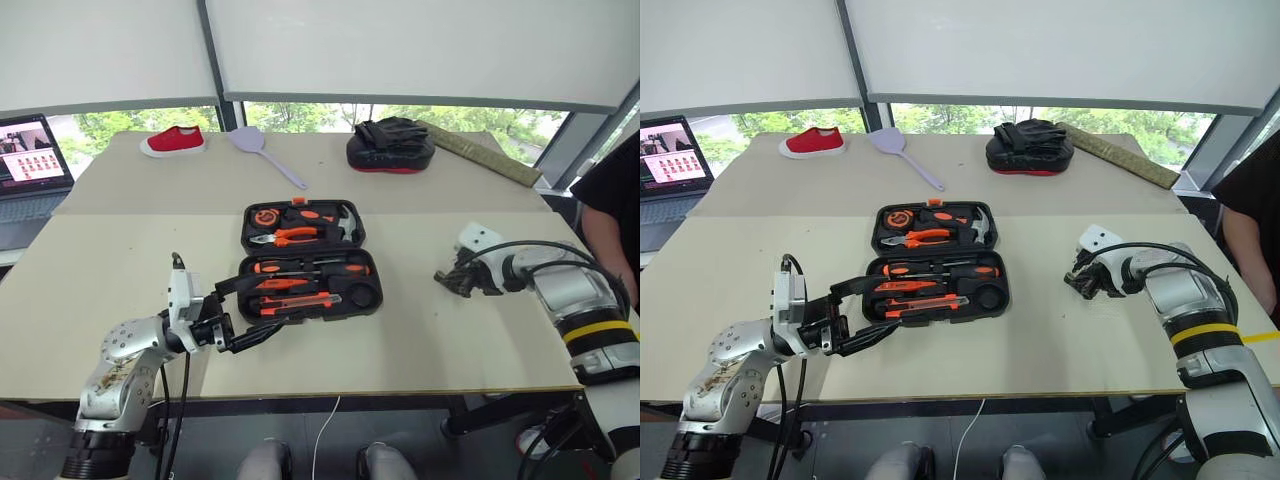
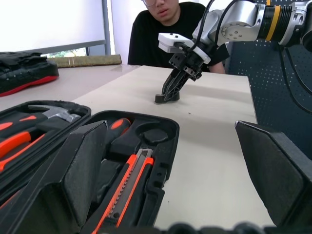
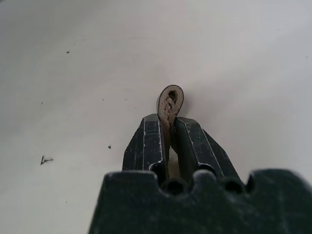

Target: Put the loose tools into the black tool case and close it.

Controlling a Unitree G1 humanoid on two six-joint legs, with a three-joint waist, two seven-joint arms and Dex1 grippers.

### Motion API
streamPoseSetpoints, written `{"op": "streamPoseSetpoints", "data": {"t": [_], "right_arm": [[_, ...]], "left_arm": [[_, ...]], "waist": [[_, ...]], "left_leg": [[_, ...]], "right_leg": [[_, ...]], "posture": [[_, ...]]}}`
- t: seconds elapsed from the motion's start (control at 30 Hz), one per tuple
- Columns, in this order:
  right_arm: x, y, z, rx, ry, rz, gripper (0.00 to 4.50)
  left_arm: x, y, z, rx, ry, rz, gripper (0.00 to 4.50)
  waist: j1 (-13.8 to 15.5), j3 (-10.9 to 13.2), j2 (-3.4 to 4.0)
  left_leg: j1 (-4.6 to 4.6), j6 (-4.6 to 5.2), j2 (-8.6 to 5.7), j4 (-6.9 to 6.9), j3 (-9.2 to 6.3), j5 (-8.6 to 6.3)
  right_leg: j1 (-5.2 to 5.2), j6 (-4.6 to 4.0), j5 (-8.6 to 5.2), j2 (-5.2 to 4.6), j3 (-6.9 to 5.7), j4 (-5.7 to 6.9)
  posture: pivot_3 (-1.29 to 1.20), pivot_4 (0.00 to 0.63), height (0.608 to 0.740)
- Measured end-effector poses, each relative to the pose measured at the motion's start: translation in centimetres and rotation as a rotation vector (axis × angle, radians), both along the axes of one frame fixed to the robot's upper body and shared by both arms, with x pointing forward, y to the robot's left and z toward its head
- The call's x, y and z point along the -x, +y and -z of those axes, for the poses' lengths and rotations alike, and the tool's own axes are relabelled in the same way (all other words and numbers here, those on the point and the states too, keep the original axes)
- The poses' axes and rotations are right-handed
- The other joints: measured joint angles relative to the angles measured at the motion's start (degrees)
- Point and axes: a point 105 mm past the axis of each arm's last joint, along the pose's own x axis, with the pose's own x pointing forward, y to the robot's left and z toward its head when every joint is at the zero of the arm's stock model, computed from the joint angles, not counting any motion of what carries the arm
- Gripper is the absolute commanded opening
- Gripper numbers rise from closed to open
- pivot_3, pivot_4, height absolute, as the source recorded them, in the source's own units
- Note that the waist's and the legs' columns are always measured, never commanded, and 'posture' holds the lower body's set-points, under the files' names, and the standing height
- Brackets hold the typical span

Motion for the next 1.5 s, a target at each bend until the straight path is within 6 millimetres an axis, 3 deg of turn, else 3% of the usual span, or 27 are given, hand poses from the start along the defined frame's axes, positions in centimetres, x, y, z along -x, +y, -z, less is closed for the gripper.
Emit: {"op": "streamPoseSetpoints", "data": {"t": [0.13, 0.43, 0.6, 0.87, 1.27, 1.3, 1.43, 1.5], "right_arm": [[0.1, 0.0, 0.0, -0.006, -0.009, -0.013, 2.35], [1.1, -0.2, -3.2, 0.018, -0.053, -0.093, 2.35], [3.0, 0.5, -2.0, 0.009, 0.044, -0.118, 2.35], [2.4, 0.1, -0.7, 0.013, 0.050, -0.044, 4.42], [2.2, 0.7, 1.2, -0.010, 0.120, -0.030, 4.42], [2.0, 0.7, 1.2, -0.014, 0.123, -0.026, 4.03], [1.4, 0.9, 1.3, -0.025, 0.115, -0.020, 3.24], [1.2, 1.0, 1.3, -0.026, 0.109, -0.019, 2.38]], "left_arm": [[0.1, 0.1, 0.2, 0.000, 0.009, -0.004, 4.50], [0.1, 0.0, 0.2, 0.000, 0.006, -0.002, 4.50], [0.2, -0.2, 0.0, -0.002, -0.003, 0.002, 4.50], [0.2, -0.5, 0.1, -0.002, 0.007, 0.006, 4.50], [0.3, -0.6, -0.1, -0.017, 0.006, 0.010, 4.50], [0.3, -0.6, -0.1, -0.017, 0.008, 0.010, 4.50], [0.3, -0.6, -0.1, -0.017, 0.011, 0.008, 4.50], [0.3, -0.6, -0.1, -0.017, 0.012, 0.007, 4.50]], "waist": [[-0.05, 0.00, 0.00], [0.02, 0.01, 0.01], [0.09, 0.01, 0.01], [0.11, 0.01, 0.01], [0.07, 0.01, 0.01], [0.06, 0.01, 0.01], [-0.09, 0.01, 0.01], [-0.15, 0.01, 0.01]], "left_leg": [[0.00, 0.00, 0.00, 0.00, 0.01, 0.00], [0.00, -0.01, 0.02, 0.00, 0.00, 0.00], [0.00, -0.02, 0.02, 0.00, 0.00, 0.01], [0.03, -0.10, 0.02, 0.01, 0.02, 0.06], [0.03, -0.11, 0.02, 0.01, 0.01, 0.08], [0.04, -0.12, 0.02, 0.01, 0.01, 0.08], [0.14, -0.14, 0.02, 0.01, 0.01, 0.10], [0.19, -0.16, 0.03, 0.01, 0.01, 0.11]], "right_leg": [[0.00, 0.00, 0.00, 0.00, 0.00, 0.01], [-0.01, 0.00, 0.00, 0.00, 0.01, 0.00], [0.00, -0.01, 0.01, -0.01, 0.01, 0.01], [-0.02, -0.03, 0.02, 0.00, 0.01, 0.05], [-0.01, -0.03, 0.03, 0.03, 0.01, 0.07], [0.00, -0.03, 0.03, 0.03, 0.01, 0.06], [0.09, -0.05, 0.04, 0.03, 0.01, 0.07], [0.13, -0.05, 0.04, 0.04, 0.01, 0.08]], "posture": [[0.00, 0.150, 0.740], [0.00, 0.150, 0.740], [0.00, 0.150, 0.740], [0.00, 0.150, 0.740], [0.00, 0.150, 0.740], [0.00, 0.150, 0.740], [0.00, 0.150, 0.740], [0.00, 0.150, 0.740]]}}
